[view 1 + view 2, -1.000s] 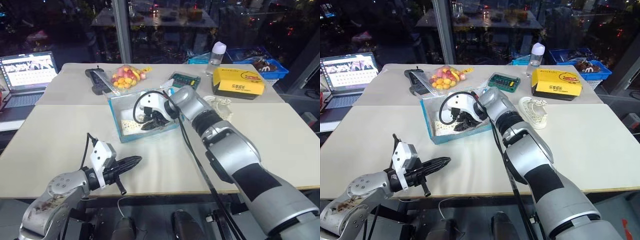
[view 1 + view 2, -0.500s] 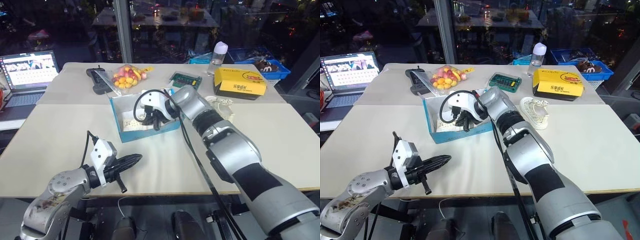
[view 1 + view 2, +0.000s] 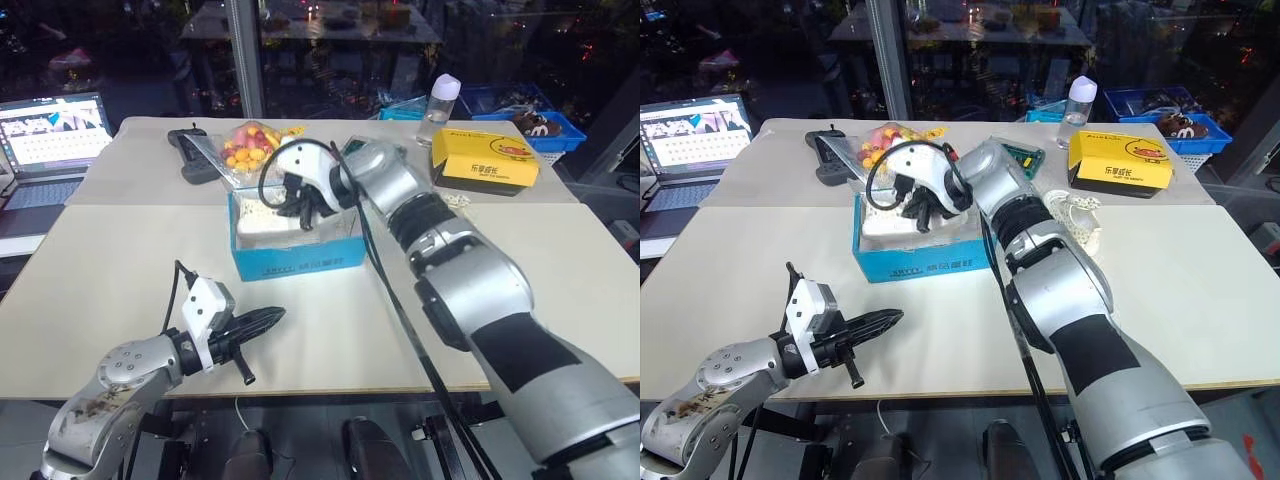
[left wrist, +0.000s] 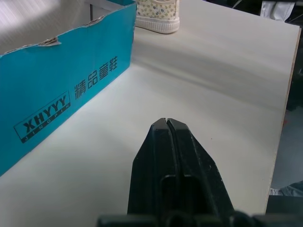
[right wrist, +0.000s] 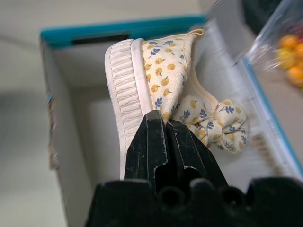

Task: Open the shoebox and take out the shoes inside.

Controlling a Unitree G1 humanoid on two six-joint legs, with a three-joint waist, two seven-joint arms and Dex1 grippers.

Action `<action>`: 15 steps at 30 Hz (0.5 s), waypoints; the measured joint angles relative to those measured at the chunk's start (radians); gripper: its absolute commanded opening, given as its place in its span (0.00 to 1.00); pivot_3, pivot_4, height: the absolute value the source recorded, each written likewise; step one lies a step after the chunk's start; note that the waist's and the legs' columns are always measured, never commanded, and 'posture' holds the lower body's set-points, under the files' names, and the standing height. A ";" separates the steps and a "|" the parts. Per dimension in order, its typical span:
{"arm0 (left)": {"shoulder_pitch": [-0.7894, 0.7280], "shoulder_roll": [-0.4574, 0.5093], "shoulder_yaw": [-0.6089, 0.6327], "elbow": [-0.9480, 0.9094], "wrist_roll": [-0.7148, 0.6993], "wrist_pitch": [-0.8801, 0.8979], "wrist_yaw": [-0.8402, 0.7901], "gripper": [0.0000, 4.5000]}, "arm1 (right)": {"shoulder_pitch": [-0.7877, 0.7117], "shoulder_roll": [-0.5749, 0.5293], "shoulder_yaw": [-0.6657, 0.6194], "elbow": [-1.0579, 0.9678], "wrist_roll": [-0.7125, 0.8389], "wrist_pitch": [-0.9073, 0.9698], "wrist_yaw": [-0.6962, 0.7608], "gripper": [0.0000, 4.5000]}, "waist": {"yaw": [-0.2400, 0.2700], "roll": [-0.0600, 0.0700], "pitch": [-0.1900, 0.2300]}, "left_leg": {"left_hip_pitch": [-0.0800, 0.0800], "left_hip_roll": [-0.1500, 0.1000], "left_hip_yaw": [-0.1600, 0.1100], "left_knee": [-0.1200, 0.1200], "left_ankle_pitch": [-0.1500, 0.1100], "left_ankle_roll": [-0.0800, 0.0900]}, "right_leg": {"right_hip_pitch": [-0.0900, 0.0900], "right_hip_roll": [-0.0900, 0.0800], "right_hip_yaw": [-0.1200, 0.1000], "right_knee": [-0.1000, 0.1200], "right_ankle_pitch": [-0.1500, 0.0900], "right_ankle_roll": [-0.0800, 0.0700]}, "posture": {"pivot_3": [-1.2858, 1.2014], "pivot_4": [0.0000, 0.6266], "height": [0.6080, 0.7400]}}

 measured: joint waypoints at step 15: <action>-0.020 -0.008 -0.003 0.012 0.001 0.000 -0.004 0.00 | -0.073 -0.153 -0.107 -0.138 0.057 0.081 -0.050 0.01 | 0.004 0.000 0.001 | -0.001 0.000 0.000 0.000 0.000 -0.001 | 0.000 0.000 0.000 0.000 0.000 0.000 | 0.52 0.24 0.49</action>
